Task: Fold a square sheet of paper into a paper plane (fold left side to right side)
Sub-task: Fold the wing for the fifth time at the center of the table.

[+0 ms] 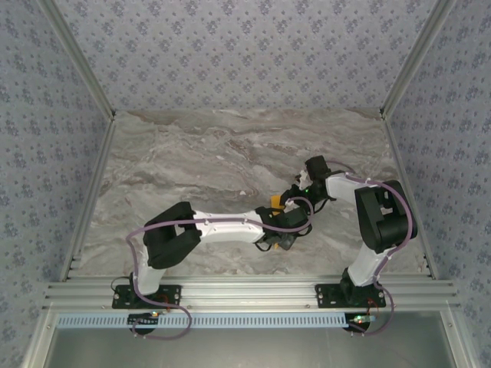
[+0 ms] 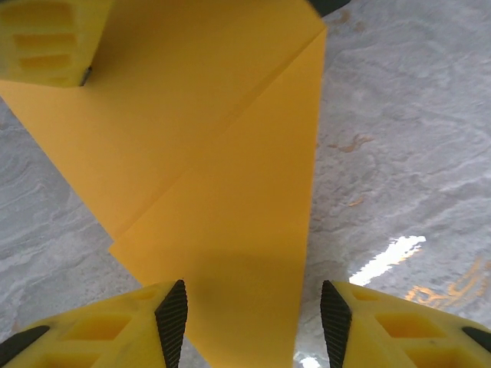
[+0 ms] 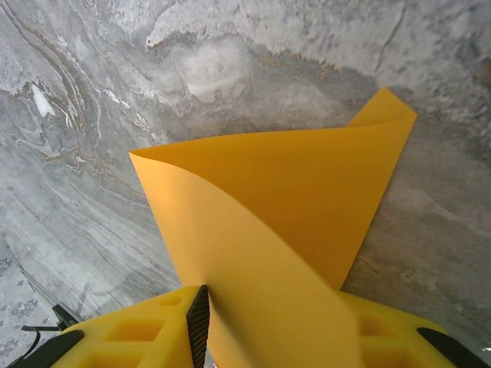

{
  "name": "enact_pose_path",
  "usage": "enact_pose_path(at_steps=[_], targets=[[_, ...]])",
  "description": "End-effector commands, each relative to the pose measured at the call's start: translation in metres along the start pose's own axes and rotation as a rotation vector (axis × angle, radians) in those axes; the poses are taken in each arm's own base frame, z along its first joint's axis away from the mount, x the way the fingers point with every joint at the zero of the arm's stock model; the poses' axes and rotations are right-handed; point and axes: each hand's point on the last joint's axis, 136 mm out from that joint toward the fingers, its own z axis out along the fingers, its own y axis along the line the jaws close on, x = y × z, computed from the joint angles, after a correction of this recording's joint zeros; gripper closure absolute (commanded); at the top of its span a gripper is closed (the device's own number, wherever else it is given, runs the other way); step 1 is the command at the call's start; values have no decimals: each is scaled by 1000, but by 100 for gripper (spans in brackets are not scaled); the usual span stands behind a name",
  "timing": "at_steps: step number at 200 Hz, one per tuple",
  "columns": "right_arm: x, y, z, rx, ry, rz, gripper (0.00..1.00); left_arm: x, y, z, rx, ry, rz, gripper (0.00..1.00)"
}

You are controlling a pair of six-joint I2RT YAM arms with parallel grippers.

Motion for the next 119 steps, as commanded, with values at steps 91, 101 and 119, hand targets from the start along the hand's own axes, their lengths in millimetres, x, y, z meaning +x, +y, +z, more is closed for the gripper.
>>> enact_pose_path(at_steps=[91, 101, 119], targets=[[3, 4, 4, -2, 34, -2, 65, 3, 0, 4, -31, 26, 28, 63], [3, 4, 4, -1, 36, -2, 64, 3, -1, 4, -29, 24, 28, 65], [3, 4, 5, -1, 37, 0, 64, 2, -1, 4, -28, 24, 29, 69]])
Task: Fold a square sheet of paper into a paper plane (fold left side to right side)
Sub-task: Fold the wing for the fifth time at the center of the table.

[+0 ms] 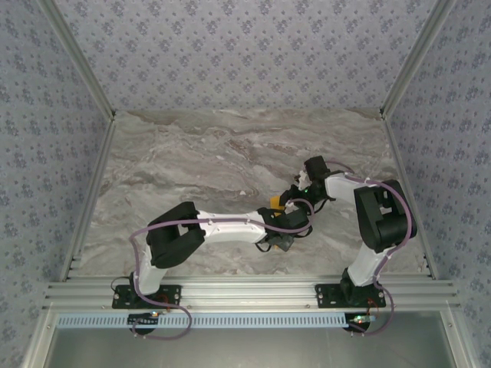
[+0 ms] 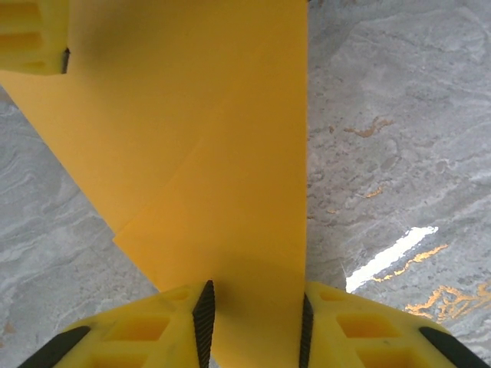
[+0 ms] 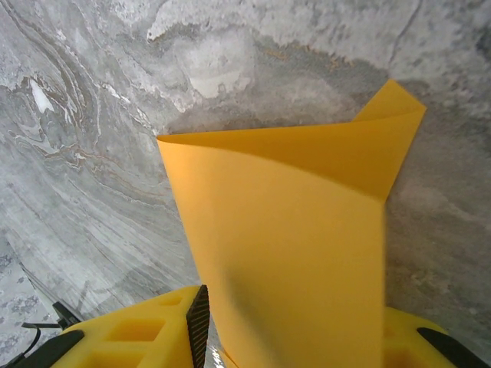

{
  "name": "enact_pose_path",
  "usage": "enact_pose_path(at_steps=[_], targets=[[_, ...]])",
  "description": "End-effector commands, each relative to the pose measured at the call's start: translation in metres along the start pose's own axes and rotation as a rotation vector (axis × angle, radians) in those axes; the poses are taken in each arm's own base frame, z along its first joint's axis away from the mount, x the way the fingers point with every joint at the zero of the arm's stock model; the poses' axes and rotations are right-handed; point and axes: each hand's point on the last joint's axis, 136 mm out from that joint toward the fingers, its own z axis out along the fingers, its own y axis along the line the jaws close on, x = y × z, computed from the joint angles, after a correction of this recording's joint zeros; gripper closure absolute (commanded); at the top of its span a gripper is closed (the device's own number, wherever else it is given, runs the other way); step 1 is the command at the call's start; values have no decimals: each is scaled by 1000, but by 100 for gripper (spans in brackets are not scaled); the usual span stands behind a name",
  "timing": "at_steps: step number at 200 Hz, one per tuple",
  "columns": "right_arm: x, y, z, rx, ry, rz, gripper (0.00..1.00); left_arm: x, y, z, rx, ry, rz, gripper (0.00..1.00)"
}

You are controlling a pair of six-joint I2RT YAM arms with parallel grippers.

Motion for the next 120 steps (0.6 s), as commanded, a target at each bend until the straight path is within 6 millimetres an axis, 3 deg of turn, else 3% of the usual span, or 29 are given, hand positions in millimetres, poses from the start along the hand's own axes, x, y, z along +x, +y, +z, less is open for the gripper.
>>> enact_pose_path(at_steps=[1, 78, 120], targets=[[1, 2, 2, 1, 26, 3, 64, -3, -3, -1, -12, -2, 16, 69], [-2, 13, -2, -34, 21, -31, 63, -3, -2, -3, -8, -4, 6, 89], [-19, 31, -30, -110, -58, -58, 49, -4, 0, -7, 73, -15, -54, 93]])
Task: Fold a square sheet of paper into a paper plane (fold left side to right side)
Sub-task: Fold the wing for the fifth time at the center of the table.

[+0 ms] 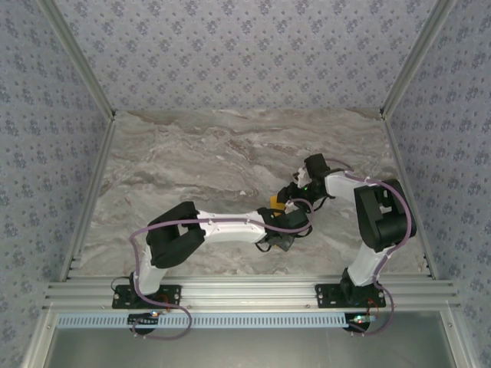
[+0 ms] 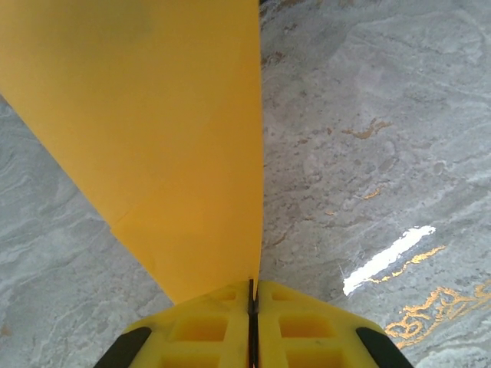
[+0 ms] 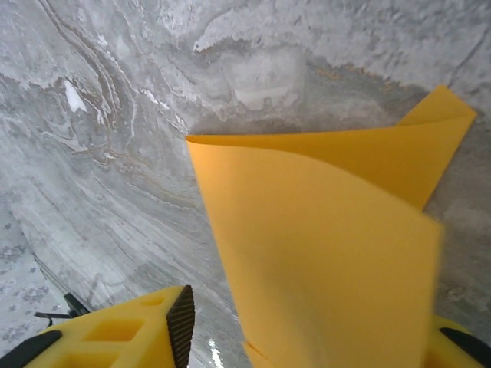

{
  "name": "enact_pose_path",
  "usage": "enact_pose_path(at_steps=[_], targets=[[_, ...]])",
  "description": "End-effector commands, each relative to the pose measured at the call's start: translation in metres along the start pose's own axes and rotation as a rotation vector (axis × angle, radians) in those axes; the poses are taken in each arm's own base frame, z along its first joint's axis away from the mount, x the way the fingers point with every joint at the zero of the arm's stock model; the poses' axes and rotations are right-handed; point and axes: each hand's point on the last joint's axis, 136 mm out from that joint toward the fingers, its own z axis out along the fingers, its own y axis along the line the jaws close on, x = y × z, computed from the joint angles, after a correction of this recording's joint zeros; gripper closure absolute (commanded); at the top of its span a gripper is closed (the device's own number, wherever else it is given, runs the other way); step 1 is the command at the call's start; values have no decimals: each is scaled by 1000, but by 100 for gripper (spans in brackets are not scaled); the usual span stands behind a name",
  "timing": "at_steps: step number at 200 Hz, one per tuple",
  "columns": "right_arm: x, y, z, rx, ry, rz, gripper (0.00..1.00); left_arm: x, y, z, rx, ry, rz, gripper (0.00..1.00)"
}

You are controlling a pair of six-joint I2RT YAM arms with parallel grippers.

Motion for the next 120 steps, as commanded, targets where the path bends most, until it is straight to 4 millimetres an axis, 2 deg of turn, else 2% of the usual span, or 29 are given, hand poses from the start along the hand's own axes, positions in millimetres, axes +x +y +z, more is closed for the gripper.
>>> enact_pose_path(at_steps=[1, 40, 77, 99, 120], targets=[[-14, 22, -25, -72, -57, -40, 48, -4, 0, -9, 64, -13, -49, 93], [-28, 29, -60, -110, -151, -46, 35, -6, 1, -11, 136, -22, -101, 93], [-30, 16, -89, -112, -236, -17, 34, -7, 2, -12, 209, -32, -159, 93], [-27, -2, -101, -106, -283, 21, 39, -10, 2, -14, 273, -45, -210, 93], [-23, -16, -98, -107, -281, 56, 56, -12, 6, -16, 340, -60, -274, 93]])
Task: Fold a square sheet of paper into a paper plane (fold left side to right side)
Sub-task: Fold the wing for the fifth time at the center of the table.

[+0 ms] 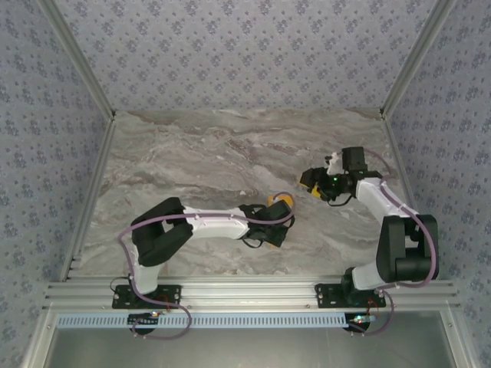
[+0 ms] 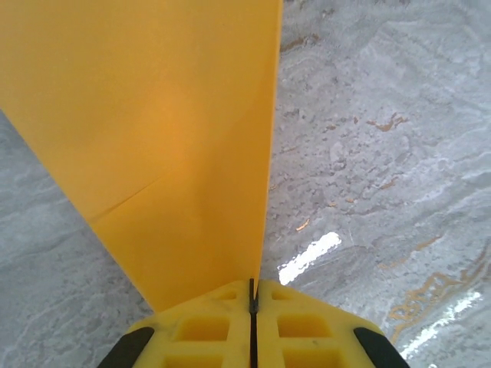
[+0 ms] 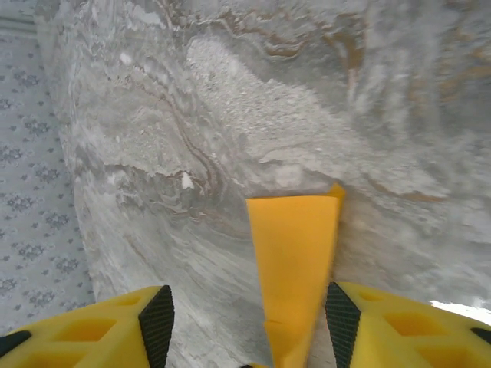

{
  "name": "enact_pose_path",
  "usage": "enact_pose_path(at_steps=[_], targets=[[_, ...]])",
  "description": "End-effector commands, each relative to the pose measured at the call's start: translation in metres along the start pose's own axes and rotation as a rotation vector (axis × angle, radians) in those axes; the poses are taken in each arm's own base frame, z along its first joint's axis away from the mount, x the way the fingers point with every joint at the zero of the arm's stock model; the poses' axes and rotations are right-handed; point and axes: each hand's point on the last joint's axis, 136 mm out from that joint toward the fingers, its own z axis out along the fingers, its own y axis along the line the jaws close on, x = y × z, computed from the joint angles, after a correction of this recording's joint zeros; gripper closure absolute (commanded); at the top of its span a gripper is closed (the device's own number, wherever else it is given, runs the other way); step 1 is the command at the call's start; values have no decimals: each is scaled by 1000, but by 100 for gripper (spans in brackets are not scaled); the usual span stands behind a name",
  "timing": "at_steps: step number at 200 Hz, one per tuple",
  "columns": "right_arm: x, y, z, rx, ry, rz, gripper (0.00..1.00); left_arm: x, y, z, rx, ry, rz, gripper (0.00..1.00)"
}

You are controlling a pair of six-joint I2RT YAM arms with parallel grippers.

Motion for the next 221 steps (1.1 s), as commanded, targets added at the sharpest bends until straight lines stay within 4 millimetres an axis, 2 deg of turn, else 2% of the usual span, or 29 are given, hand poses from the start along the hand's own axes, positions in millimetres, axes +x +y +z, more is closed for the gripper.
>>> enact_pose_path(at_steps=[1, 35, 52, 62, 134, 221], targets=[[12, -17, 0, 9, 24, 41, 57, -16, -13, -15, 139, -56, -88, 93], [23, -27, 16, -1, 61, 69, 86, -23, -6, -22, 262, -109, -202, 93], [30, -26, 28, 0, 98, 63, 97, -25, -2, -25, 306, -133, -246, 93], [32, -24, 35, -4, 111, 61, 100, -28, -2, -28, 337, -146, -270, 93], [37, -15, 70, -3, 162, 36, 100, -29, 5, -28, 393, -165, -343, 95], [40, -16, 90, 28, 199, 23, 100, -26, 7, -23, 384, -153, -356, 95]])
